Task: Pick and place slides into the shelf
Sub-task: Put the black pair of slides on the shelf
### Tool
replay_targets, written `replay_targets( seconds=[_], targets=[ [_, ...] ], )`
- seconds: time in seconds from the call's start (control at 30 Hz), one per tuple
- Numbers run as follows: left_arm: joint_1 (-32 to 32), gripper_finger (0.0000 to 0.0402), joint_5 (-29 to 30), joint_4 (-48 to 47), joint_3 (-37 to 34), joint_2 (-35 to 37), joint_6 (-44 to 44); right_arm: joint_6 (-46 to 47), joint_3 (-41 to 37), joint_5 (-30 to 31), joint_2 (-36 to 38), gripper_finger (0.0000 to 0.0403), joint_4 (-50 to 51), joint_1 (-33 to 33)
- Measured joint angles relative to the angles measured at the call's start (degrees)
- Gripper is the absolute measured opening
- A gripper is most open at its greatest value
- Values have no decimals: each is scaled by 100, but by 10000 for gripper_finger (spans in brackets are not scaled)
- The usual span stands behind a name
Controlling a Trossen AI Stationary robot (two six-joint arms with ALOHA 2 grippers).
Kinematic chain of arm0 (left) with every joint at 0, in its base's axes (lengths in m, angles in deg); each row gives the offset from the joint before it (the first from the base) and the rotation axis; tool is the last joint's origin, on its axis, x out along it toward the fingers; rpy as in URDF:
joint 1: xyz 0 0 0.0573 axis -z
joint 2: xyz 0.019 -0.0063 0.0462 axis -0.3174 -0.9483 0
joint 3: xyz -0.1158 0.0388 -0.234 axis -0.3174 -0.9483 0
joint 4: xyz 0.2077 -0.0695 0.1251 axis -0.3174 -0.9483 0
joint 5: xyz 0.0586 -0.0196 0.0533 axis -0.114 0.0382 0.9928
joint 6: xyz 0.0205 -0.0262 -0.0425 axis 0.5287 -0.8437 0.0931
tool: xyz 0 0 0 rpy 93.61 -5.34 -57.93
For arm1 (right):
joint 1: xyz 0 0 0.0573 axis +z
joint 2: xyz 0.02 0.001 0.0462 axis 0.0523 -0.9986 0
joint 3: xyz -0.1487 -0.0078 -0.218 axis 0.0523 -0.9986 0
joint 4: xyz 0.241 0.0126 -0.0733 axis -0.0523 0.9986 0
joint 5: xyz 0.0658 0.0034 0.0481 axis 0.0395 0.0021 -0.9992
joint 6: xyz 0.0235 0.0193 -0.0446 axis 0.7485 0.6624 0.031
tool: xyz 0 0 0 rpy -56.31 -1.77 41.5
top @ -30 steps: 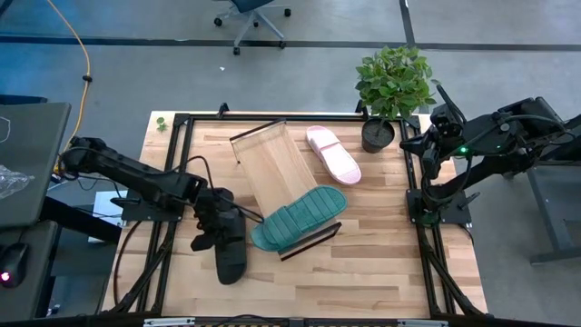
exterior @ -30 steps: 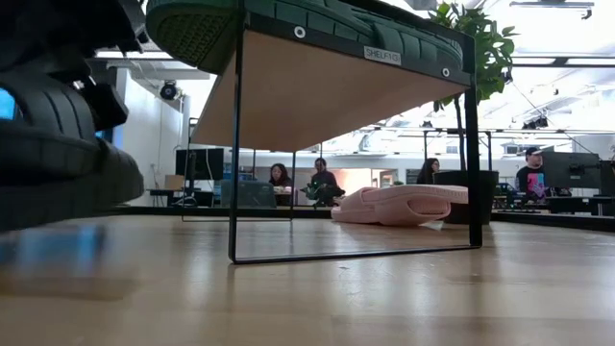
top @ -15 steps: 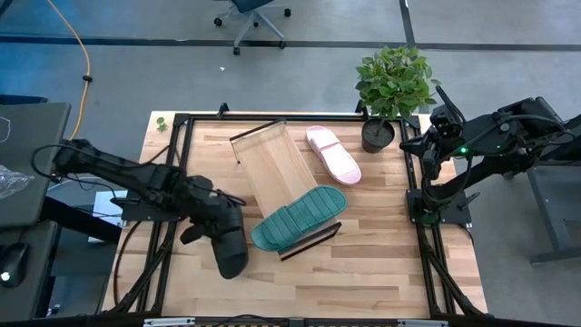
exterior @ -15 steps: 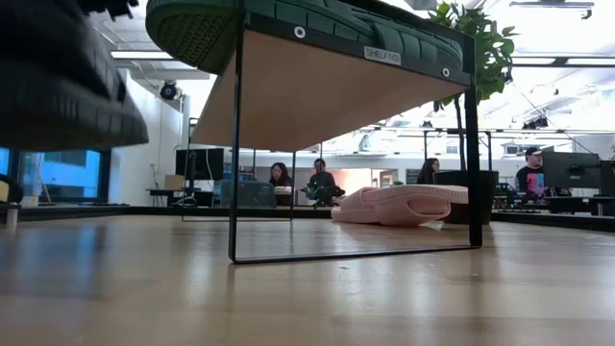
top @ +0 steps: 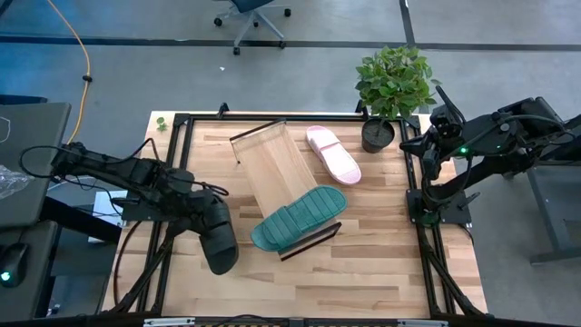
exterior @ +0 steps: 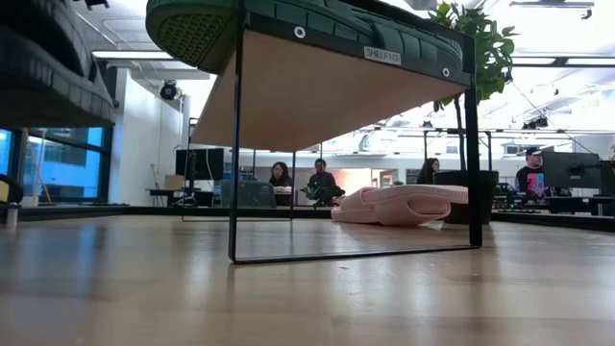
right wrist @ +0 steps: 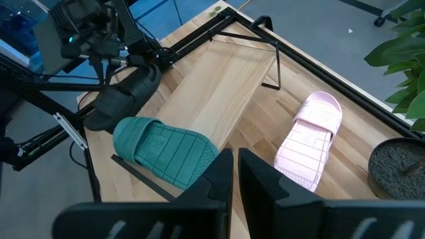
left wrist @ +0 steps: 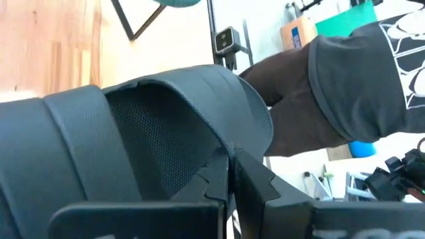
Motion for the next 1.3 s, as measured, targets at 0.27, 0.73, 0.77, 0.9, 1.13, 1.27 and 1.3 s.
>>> replay_targets(
  seconds=[0.27,0.73,0.77,0.9,1.13,1.27,1.3],
  targets=[
    [0,0,441,-474,769,36,391,30,1,0,0,16,0,-1],
    [-2,0,2234,-2486,2936,28,667,30,2,2,0,16,0,-1],
    [-2,0,2353,-2485,3025,-12,643,30,1,4,0,16,0,-1],
    [-2,0,2687,-2623,3345,-240,598,30,1,8,1,16,0,1],
    [-2,0,3064,-2621,3790,-813,630,30,2,37,2,16,0,1],
    [-1,0,3328,-2623,4135,-1168,804,28,1,35,2,16,-1,0],
    [-2,0,3402,-2623,4236,-1253,856,16,1,33,2,16,0,0]
  ],
)
